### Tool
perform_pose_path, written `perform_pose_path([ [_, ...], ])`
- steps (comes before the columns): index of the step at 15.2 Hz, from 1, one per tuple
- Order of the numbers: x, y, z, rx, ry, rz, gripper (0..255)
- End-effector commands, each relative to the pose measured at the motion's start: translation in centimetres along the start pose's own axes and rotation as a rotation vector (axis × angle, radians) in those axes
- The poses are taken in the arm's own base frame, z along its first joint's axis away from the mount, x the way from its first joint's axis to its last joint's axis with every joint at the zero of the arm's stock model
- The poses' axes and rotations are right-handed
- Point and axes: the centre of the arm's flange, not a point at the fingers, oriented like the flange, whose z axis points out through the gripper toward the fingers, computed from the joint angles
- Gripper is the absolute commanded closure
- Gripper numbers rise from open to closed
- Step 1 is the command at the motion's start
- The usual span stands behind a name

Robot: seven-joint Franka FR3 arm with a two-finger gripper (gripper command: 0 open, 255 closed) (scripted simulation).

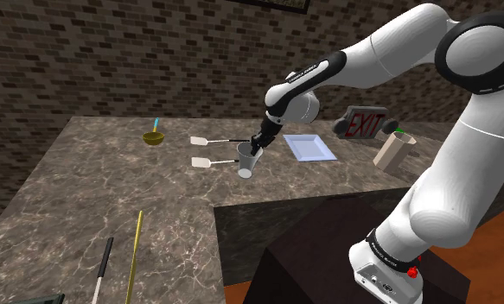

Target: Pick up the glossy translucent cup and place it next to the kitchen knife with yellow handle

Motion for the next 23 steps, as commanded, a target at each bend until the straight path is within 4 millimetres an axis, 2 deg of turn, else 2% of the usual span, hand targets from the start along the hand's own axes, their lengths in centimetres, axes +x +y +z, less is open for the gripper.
perform_pose_path([
  [1,0.0,0.0,0.0,0.0,0.0,0.0,255],
  [3,0.0,0.0,0.0,0.0,0.0,0.0,255],
  [23,1.6,-2.8,-10.1,0.0,0.0,0.0,255],
])
